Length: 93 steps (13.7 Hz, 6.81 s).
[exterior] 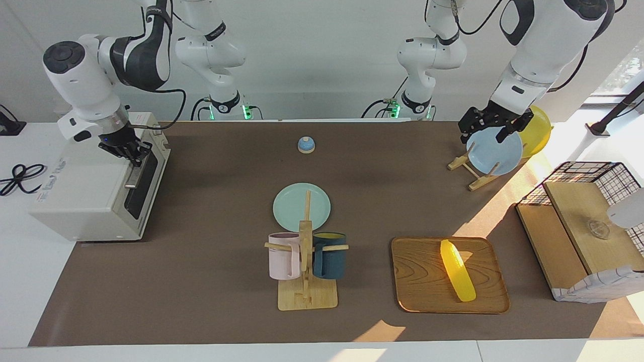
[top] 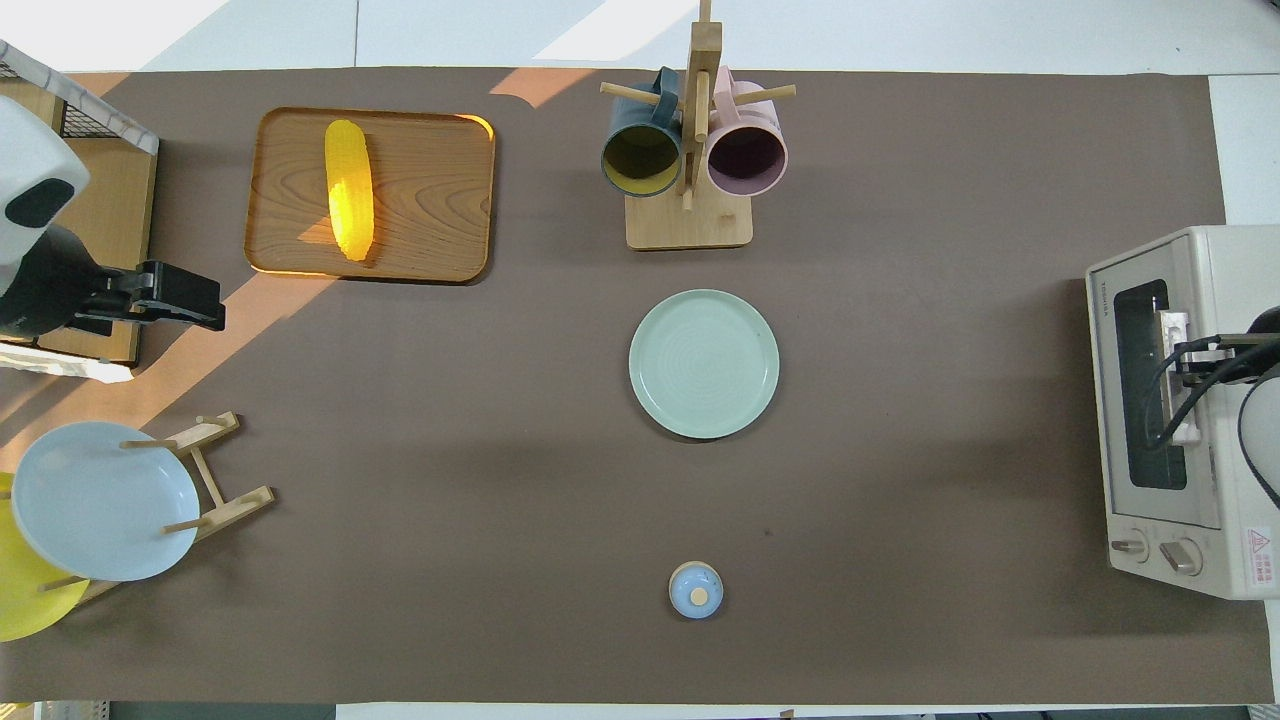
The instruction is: Put corn in oven
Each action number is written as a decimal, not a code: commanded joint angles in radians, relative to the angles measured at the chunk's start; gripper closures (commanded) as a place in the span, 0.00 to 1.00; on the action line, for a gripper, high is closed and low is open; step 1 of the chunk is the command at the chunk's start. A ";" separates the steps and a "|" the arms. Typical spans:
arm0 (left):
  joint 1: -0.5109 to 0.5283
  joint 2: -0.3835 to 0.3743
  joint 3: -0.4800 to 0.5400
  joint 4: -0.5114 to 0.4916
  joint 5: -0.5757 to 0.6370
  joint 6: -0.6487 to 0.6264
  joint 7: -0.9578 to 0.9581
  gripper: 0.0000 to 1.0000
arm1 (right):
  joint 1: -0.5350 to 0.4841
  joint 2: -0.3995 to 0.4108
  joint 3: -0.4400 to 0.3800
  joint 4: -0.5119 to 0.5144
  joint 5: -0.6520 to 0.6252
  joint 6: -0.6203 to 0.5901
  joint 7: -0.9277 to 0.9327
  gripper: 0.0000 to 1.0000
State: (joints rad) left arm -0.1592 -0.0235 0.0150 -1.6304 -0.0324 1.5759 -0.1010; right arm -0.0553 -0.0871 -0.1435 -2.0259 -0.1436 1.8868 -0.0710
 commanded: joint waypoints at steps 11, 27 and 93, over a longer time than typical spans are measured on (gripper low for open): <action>0.004 -0.020 -0.003 -0.031 0.019 0.062 -0.003 0.00 | -0.014 -0.001 0.012 -0.117 0.024 0.119 -0.020 1.00; 0.020 0.700 -0.006 0.397 0.009 0.361 0.070 0.00 | 0.132 0.118 0.016 -0.266 0.122 0.439 0.066 1.00; -0.609 0.496 0.002 -0.086 -0.116 0.822 -0.497 0.00 | 0.276 -0.054 0.010 0.027 0.193 -0.198 0.214 0.00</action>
State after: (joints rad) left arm -0.7891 0.4846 0.0127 -1.7180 -0.1424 2.4184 -0.5967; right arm 0.2275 -0.1311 -0.1357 -1.9948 0.0288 1.7038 0.1683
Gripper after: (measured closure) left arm 0.044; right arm 0.000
